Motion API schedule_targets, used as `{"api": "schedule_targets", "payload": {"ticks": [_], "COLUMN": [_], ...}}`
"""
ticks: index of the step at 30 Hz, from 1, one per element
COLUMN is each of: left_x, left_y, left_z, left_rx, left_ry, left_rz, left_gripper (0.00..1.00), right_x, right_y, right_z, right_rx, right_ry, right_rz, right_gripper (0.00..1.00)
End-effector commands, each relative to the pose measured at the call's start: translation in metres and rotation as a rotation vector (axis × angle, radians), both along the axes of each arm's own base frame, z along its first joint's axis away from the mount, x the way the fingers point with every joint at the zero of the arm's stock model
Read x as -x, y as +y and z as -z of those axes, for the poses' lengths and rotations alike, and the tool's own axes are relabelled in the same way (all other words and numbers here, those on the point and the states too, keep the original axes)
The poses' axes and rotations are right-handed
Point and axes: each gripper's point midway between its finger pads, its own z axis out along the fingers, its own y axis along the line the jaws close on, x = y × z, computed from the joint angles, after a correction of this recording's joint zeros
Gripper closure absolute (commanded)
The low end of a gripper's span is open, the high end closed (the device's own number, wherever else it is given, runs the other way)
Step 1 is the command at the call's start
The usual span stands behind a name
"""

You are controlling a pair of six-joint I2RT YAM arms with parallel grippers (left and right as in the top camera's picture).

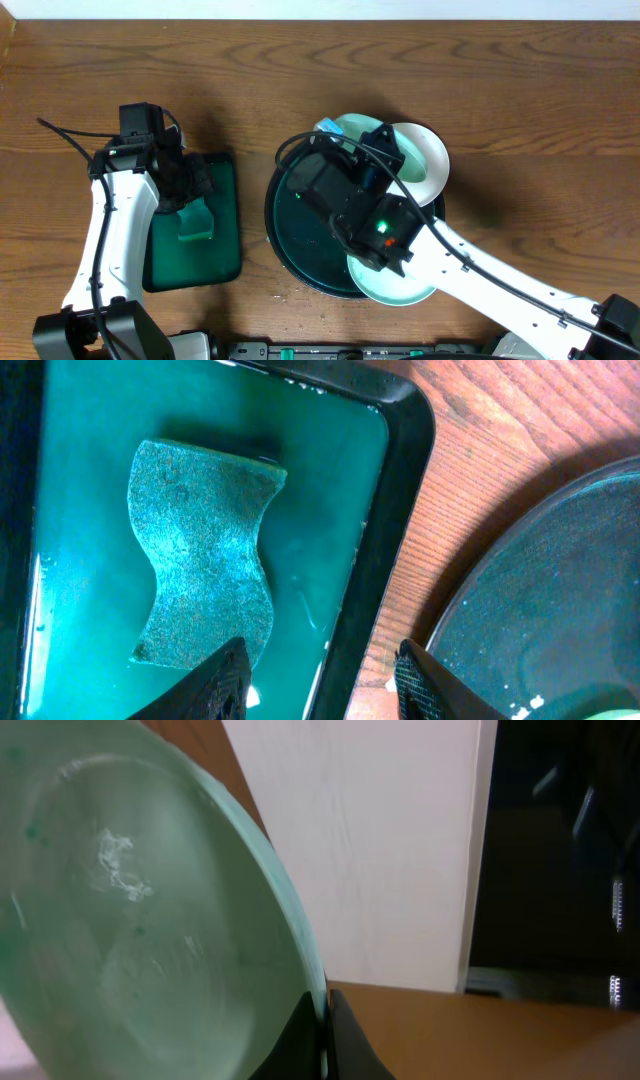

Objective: Clean dirty plates on tray and stack at the side
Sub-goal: 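Carry the plate right off the tray with the right gripper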

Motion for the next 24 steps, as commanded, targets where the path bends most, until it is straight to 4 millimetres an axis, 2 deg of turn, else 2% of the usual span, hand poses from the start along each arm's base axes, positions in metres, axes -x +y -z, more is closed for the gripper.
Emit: {"api": "schedule_targets", "payload": {"ticks": [1,3,7,8,10,14,17,24], "left_x": [-0.006,-0.006,-0.005,-0.006,-0.006,-0.005,-0.006,-0.006], "left_y": [0.000,0.000,0.000,0.000,0.000,0.000,0.000,0.000], "left_z": [-0.004,-0.004,-0.004,-0.004,-0.004,-0.004,-0.004,-0.004], "left_rx": [0.002,0.002,0.002,0.002,0.002,0.002,0.001,0.001], "left_ry": [-0.012,-0.011,-0.009,-0.011,-0.011,-0.010,-0.013,-0.013], "left_rz": [0.002,0.002,0.003,0.003,0.003,0.003,0.003,0.003], "left_gripper": [0.52,0.52,0.52,0.52,0.52,0.52,0.52,0.52], "right_x": [0.012,0.008,0.018,0.021,0.022,0.017,0.006,-0.021], "right_y": [0.018,0.020,0.036,0.042,0.042,0.033,0.016,-0.014], "right_z": [-0.012,-0.003,0.010,0.019,0.036,0.055,0.064,0.068], "right_rx": [-0.082,-0.171,-0.268,-0.352,-0.479,-0.654,-0.797,-0.992], "right_ry": [-0.027,-0.004,0.059,0.101,0.181,0.279,0.308,0.296], "right_rz": [-0.044,-0.037,-0.080,-0.087,-0.052,0.038,0.159,0.310], "right_gripper": [0.99,0.99,0.99,0.99,0.99,0.99,0.99,0.99]}}
